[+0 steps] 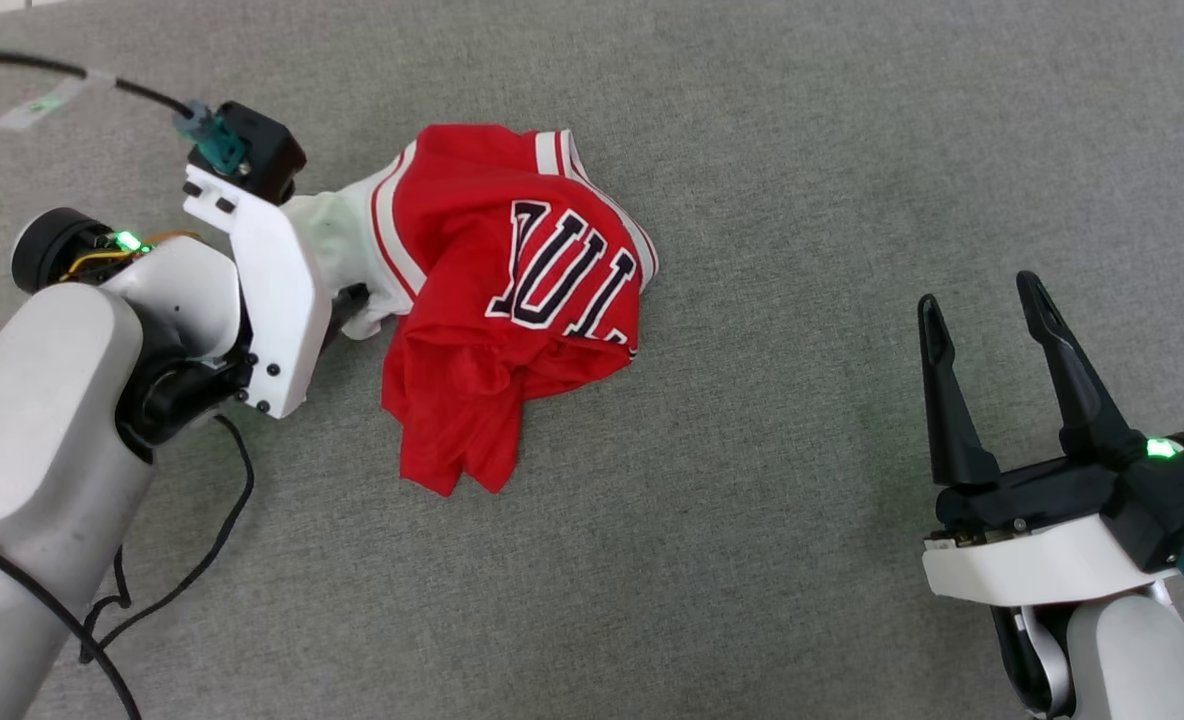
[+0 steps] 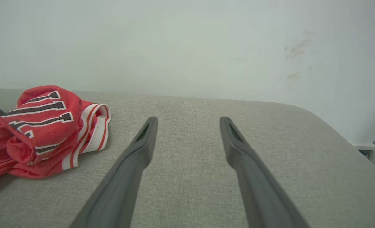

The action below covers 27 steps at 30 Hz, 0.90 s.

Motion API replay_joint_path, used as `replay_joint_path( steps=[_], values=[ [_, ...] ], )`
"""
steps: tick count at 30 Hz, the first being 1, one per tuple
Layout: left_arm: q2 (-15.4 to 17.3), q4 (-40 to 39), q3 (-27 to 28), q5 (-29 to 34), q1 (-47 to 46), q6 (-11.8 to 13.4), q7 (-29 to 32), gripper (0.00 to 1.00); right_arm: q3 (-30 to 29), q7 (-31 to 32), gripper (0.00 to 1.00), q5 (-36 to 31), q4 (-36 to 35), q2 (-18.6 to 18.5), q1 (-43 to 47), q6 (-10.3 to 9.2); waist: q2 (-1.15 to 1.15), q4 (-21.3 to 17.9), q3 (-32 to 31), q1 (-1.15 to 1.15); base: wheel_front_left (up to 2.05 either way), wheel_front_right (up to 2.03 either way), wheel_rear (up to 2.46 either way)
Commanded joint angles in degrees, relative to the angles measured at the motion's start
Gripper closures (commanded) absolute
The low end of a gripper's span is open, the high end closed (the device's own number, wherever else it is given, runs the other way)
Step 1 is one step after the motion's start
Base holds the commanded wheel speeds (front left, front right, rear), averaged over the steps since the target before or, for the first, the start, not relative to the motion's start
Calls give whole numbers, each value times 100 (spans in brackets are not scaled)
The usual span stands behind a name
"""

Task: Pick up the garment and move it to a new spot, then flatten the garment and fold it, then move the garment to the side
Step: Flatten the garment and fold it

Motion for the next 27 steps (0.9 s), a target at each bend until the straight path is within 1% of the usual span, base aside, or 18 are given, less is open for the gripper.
replay_joint_path(
  steps=[1, 2, 3, 4, 8, 13, 15, 16, 24, 25, 26, 27],
  values=[
    [35, 117, -188, 7, 2, -4, 72, 0, -20, -10, 0, 46, -27, 11, -93, -4, 0, -10, 59, -1, 0, 0, 0],
    [64, 153, -286, -18, 40, -4, 94, 12, -27, -10, 0, 40, -27, 12, -95, -4, 0, 1, 71, -1, 0, 0, 0],
    [77, 187, -355, -66, 88, -4, 100, 65, -34, -10, 0, 29, -22, 12, -95, -4, 0, 16, 78, -1, 0, 0, 0],
    [81, 207, -394, -118, 117, -4, 75, 100, -44, -10, 0, 14, -13, 12, -95, -4, 0, 39, 78, -1, 0, 0, 0],
    [55, 259, -326, -237, 137, -4, -270, 100, -43, -9, 0, -69, 18, 12, -100, -4, 0, 168, 1, -1, 0, 0, 0],
    [80, 333, -17, -335, 187, 47, -974, 100, -35, -9, 0, -144, 88, 11, -11, -4, 0, 349, -309, -1, 0, 0, 0],
    [119, 373, 85, -371, 307, 78, -1198, 100, -67, -9, 0, -182, 135, 10, 59, -4, 0, 445, -489, -1, 0, 0, 0],
    [197, 377, 146, -383, 374, 95, -1287, 100, -45, -10, 0, -196, 148, 12, 88, -4, 0, 483, -566, -1, 0, 0, 0],
    [631, 394, 745, -460, 1033, 623, -2116, 100, 10, -9, 0, -289, 270, 10, 309, -4, 0, 818, -1127, -1, 0, 0, 0],
    [631, 394, 745, -460, 1033, 623, -2116, 100, 10, -9, 0, -289, 270, 10, 309, -4, 0, 818, -1127, -1, 0, 0, 0],
    [760, 445, 835, -503, 1446, 701, -2350, 100, 26, -9, 0, -316, 286, 11, 379, -4, 0, 921, -1234, -1, 0, 0, 0],
    [776, 476, 841, -536, 1582, 699, -2398, 100, 38, -9, 0, -315, 296, 12, 403, -4, 0, 948, -1258, -1, 0, 0, 0]
  ],
)
